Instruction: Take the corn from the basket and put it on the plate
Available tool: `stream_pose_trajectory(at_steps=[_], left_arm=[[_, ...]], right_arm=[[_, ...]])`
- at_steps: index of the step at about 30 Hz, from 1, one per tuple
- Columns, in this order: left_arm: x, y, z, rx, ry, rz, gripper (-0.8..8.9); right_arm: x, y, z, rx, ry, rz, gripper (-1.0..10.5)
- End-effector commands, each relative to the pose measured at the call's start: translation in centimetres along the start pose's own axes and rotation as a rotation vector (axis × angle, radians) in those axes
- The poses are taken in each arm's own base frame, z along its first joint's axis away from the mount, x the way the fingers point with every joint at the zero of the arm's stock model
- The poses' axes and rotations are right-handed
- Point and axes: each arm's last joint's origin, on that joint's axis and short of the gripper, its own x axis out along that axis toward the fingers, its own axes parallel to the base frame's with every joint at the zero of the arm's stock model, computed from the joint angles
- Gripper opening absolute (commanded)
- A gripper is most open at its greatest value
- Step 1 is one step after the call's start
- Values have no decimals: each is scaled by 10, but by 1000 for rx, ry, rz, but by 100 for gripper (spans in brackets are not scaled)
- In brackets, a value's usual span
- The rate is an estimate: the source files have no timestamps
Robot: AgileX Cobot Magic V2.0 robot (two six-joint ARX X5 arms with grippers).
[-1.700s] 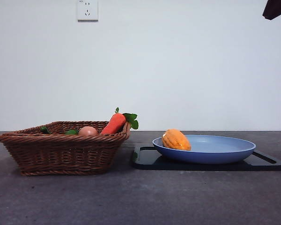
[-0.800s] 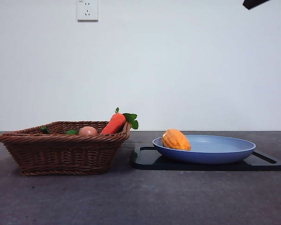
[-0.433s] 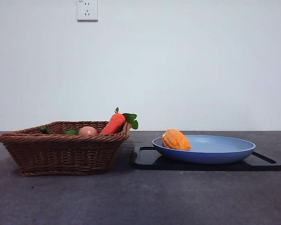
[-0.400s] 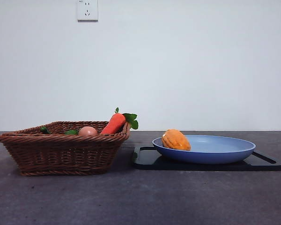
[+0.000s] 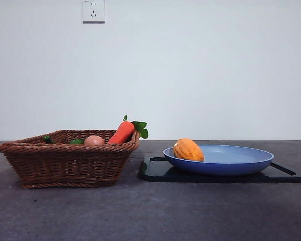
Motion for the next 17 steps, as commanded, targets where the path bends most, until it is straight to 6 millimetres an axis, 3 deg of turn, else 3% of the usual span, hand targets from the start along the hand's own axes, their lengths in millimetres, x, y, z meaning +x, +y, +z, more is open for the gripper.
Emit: stream_pose_trajectory(at_steps=[1, 9, 17], left_arm=[[3, 1, -9, -3, 30, 6, 4], [3, 1, -9, -3, 30, 6, 4], [3, 1, -9, -3, 30, 6, 4]], right_arm=[[-3, 2, -16, 34, -18, -5, 2], [-7, 5, -58, 82, -35, -31, 2], [-7, 6, -79, 97, -12, -31, 2]])
